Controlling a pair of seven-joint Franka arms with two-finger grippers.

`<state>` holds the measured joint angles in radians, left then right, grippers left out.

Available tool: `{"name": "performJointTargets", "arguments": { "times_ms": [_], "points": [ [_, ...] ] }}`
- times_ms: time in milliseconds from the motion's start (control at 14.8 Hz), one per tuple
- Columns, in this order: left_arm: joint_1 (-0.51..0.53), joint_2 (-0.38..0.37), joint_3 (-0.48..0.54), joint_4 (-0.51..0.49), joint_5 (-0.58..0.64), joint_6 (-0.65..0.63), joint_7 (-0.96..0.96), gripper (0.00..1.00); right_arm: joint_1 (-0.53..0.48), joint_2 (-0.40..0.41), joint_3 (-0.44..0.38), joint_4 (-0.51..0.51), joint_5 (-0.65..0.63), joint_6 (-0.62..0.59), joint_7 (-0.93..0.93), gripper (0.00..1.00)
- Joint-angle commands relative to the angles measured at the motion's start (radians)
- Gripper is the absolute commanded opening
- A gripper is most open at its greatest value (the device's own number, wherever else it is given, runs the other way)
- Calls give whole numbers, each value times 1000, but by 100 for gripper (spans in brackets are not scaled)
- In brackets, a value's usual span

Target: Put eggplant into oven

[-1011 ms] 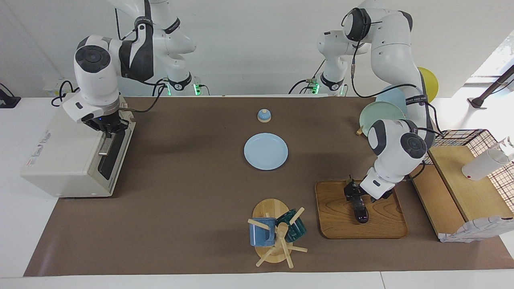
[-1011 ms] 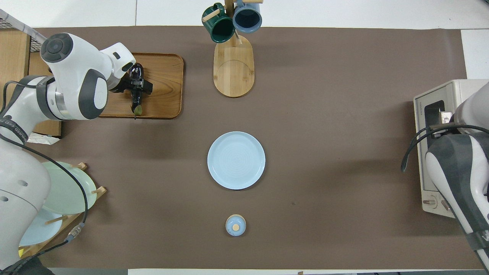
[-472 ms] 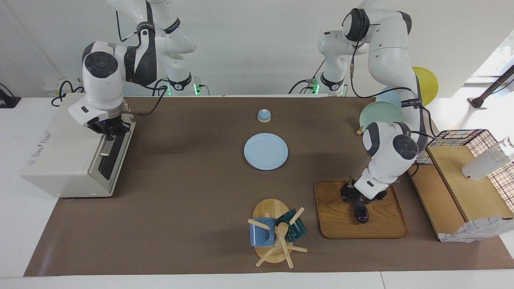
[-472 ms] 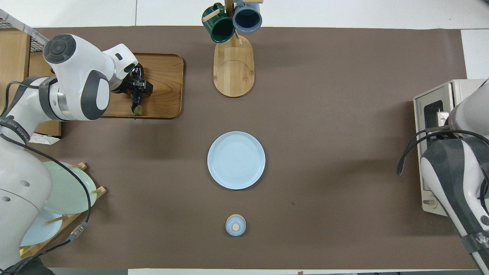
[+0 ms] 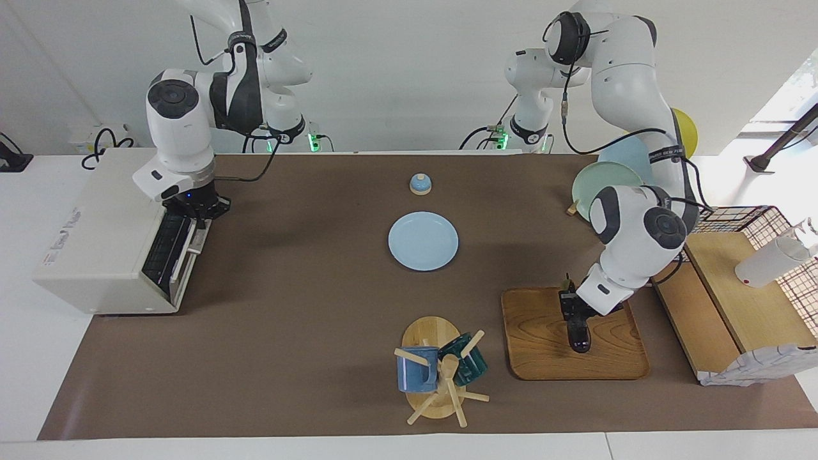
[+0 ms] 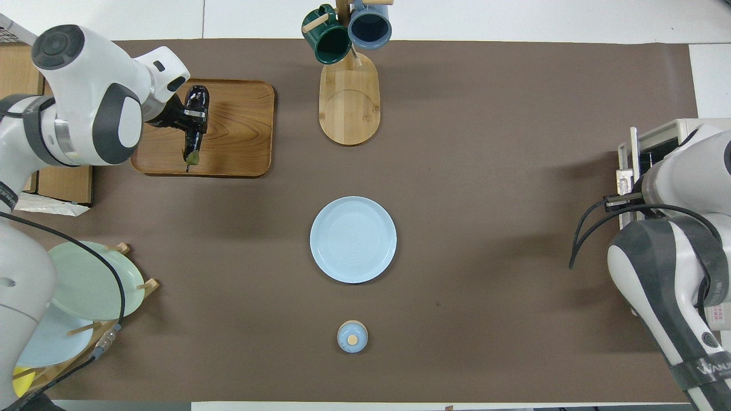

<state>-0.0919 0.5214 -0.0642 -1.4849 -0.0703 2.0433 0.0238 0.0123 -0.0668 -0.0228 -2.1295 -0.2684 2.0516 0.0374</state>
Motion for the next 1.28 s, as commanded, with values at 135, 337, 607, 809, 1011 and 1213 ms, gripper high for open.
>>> {"name": "performJointTargets", "arguments": {
  "times_ms": [135,337,607,809,1011,1213],
  "points": [
    [-44,-243,-3,-93,-33,-210,-189,0,-20,84,-12,-101,46,186,18,0],
    [-193,-352,-2,-204,-33,-223,-348,0,20,79,-11,-145,52,243,45,0],
    [-327,-382,-3,-268,-91,-160,-439,0,24,96,-11,-173,52,300,64,0],
    [-431,-394,-3,-418,-92,53,-525,0,29,117,-9,-173,70,318,68,0],
    [-486,-399,-3,-534,-92,178,-536,0,66,136,-9,-173,129,338,84,0],
    [-526,-391,-2,-595,-92,228,-557,0,66,139,-9,-171,132,331,96,0]
  ]
}}
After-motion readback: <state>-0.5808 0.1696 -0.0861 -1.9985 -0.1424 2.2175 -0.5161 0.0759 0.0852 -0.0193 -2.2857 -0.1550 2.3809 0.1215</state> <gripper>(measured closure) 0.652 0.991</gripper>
